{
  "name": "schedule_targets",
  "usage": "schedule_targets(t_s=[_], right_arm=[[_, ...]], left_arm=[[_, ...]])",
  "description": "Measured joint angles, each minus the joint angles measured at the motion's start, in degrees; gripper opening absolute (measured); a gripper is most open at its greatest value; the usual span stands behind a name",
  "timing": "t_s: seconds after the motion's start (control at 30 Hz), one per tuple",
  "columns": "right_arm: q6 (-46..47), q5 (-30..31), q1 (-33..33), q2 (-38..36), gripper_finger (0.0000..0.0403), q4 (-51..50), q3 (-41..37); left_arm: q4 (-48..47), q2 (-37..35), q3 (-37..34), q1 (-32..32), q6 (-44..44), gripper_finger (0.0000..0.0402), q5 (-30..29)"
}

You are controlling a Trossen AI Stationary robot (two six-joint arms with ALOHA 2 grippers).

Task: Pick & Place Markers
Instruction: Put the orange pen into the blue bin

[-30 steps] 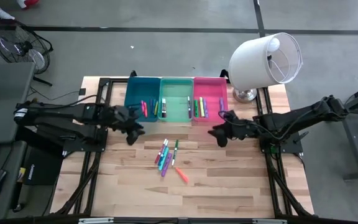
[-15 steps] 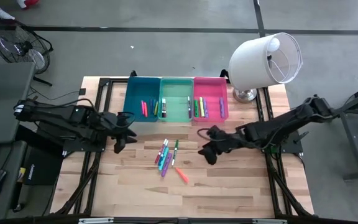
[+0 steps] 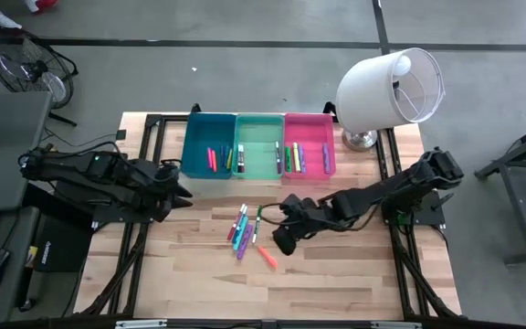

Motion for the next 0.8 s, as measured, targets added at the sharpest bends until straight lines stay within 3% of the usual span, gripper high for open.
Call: schedule_targets(t_s=[0.33,0.5,0.6,0.8], right_arm=[[-7.5,0.43,-0.02,8.37,0.0201,-4.35,12.76],[-9.41,3.68,0.53,12.09,0.0201,-6.04,17.87],[-7.96,4.22,0.66,14.05,0.0201,-7.33,20.07],[-5.48,5.02,0.57,16.69,0.0201,-9.34,23.95]], left_arm=[[-0.02,-7.73,0.02,0.0,1.75,0.015,-2.63],[-1.14,-11.84,-0.07,0.0,4.17,0.015,-5.39],[1.14,-14.69,-2.94,0.04,4.09,0.015,-5.96],[9.32,-21.17,-11.08,0.04,2.98,0.015,-0.84]])
